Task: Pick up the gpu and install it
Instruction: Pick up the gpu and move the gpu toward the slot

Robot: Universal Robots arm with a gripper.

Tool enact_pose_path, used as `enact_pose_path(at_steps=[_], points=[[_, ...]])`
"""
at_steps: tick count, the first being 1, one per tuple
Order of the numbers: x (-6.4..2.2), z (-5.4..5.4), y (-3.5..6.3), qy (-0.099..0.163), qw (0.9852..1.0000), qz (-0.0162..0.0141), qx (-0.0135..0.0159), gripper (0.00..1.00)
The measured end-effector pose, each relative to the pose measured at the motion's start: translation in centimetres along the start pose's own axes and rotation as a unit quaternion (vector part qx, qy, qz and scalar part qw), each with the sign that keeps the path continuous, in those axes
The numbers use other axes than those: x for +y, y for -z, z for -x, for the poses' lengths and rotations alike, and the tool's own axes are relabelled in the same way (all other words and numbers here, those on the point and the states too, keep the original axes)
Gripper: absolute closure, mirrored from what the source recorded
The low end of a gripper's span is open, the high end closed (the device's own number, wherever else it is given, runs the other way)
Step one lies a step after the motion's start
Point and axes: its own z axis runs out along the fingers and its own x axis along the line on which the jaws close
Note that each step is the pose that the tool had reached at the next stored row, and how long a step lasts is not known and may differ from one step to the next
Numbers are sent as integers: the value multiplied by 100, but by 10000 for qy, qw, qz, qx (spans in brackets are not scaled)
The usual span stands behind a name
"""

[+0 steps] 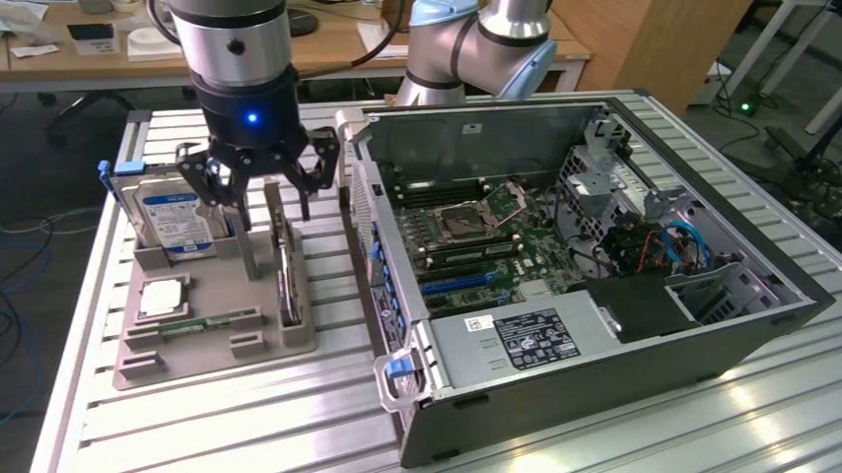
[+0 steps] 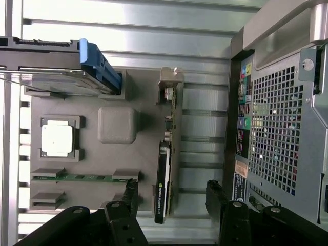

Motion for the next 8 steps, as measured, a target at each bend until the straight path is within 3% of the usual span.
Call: enact_pose_path(at_steps=[8], points=[[-3, -1, -61, 0, 10000, 0, 0, 35]])
